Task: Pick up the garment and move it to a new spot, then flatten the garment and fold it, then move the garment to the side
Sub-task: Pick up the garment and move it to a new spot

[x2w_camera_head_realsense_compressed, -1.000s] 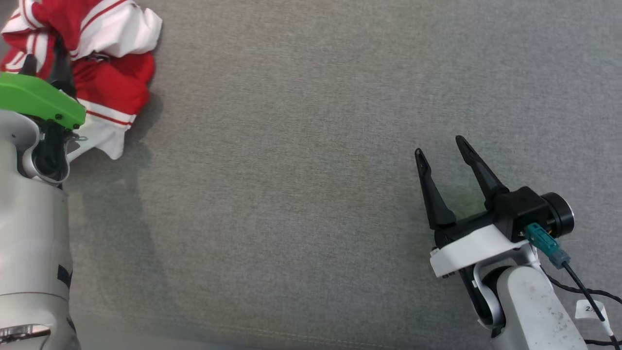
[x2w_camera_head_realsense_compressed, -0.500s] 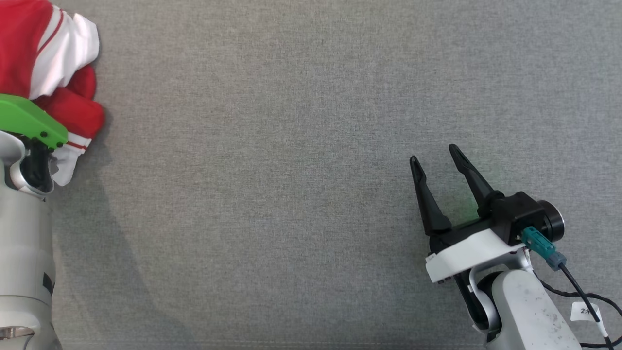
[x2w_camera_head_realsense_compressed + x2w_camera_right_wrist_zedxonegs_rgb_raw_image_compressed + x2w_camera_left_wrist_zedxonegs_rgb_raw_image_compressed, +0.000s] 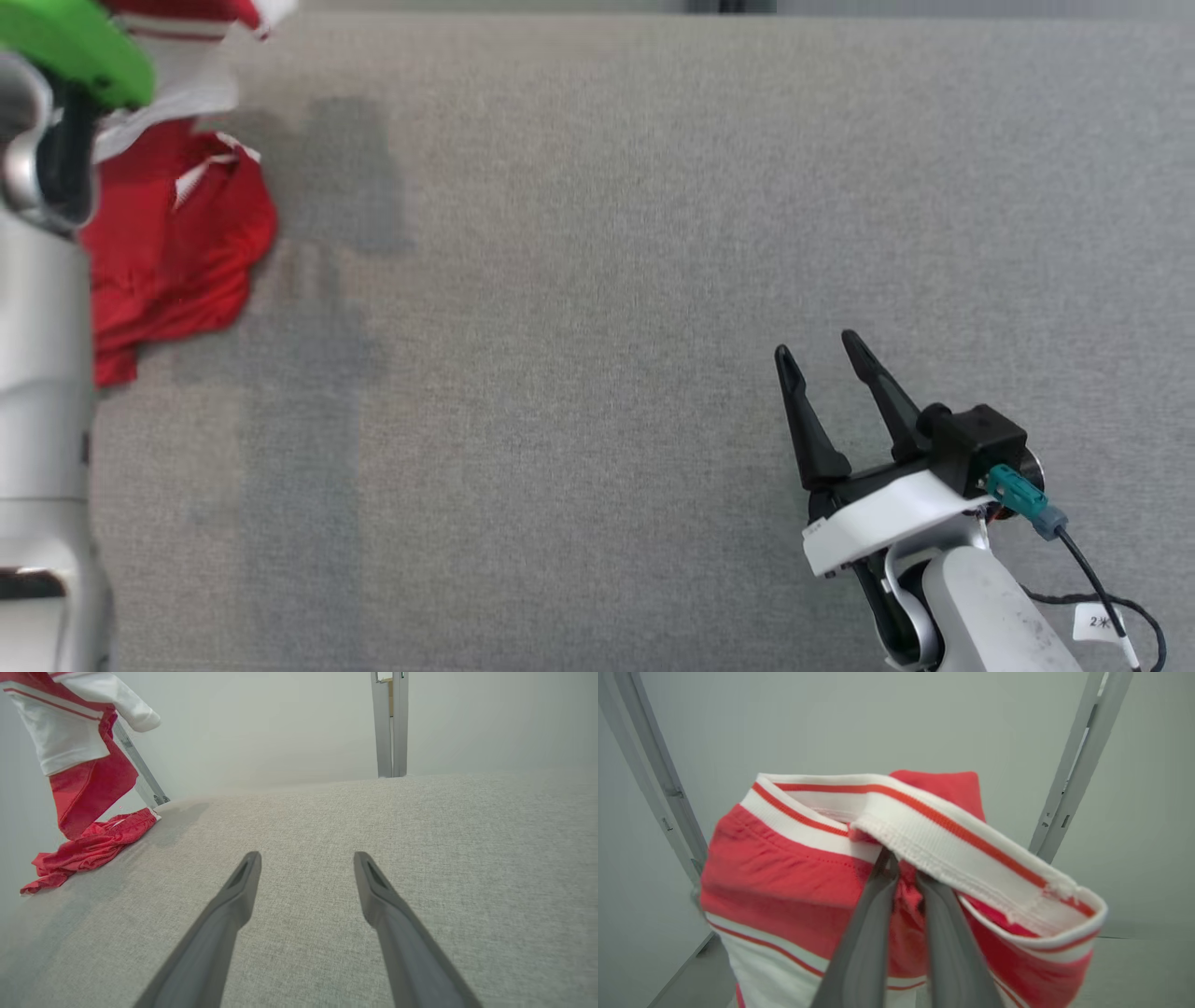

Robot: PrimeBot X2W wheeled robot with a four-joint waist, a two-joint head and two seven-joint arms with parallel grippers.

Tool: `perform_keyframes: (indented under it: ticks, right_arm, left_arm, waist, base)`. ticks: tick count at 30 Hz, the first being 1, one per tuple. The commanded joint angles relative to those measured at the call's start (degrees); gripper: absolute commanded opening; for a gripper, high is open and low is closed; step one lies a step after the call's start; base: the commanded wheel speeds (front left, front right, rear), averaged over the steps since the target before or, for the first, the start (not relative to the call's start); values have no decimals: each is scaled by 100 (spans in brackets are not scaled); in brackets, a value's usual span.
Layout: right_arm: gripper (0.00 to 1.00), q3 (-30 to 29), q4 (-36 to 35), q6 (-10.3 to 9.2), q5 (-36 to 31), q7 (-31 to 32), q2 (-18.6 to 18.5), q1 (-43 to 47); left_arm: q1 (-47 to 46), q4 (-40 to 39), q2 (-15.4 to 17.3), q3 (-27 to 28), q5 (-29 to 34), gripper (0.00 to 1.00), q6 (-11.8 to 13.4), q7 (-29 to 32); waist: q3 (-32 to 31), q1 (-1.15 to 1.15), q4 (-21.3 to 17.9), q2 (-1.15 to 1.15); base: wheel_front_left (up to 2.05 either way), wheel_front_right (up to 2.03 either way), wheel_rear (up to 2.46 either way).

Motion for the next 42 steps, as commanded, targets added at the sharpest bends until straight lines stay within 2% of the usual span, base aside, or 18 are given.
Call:
perform_keyframes:
  ticks: [1,7,11,17,21,29,30,31,32,37,42]
  right_arm:
    - [100,13,47,-4,39,-50,-14,89]
    - [100,70,226,-4,186,-118,-13,114]
    - [100,171,276,-4,237,-133,-15,30]
    - [100,196,290,-4,302,-156,-16,-104]
    - [100,201,275,-4,368,-166,-12,-190]
    - [100,173,199,-4,478,-162,-7,-276]
    - [100,156,186,-4,476,-163,-7,-266]
    - [100,143,180,-4,465,-163,-8,-248]
    - [100,127,181,-4,450,-163,-9,-227]
    - [100,123,202,-4,384,-163,-11,-123]
    - [100,17,242,-4,254,-164,-13,10]
  left_arm:
    - [-115,-178,-171,-75,-3,0,-16,47]
    - [46,-1025,-1006,-663,-117,0,-40,445]
    - [262,-1310,-1318,-1017,-323,0,-45,538]
    - [603,-1426,-1458,-1570,-668,0,-11,497]
    - [932,-1222,-1462,-1921,-862,0,49,443]
    - [1631,7,-1378,-2303,-761,0,139,309]
    - [1666,138,-1387,-2307,-771,20,138,284]
    - [1702,282,-1386,-2323,-765,47,130,233]
    - [1731,364,-1397,-2341,-767,100,114,187]
    - [1948,542,-1425,-2307,-1044,100,-12,-263]
    - [2381,204,-1287,-2363,-1269,100,-88,-732]
  waist:
    - [-704,0,-79,0]
    - [-1067,0,-601,0]
    - [-1069,0,-1140,0]
    - [-797,0,-1893,0]
    - [-539,0,-2253,0]
    - [-236,0,-2535,0]
    - [-227,0,-2526,0]
    - [-230,0,-2500,0]
    - [-238,0,-2463,0]
    - [-409,0,-2198,0]
    - [-676,0,-1864,0]
  base:
    - [0,0,0]
    - [0,0,0]
    - [0,0,0]
    - [0,0,0]
    - [0,0,0]
    - [0,0,0]
    - [0,0,0]
    - [0,0,0]
    - [0,0,0]
    - [0,0,0]
    - [0,0,0]
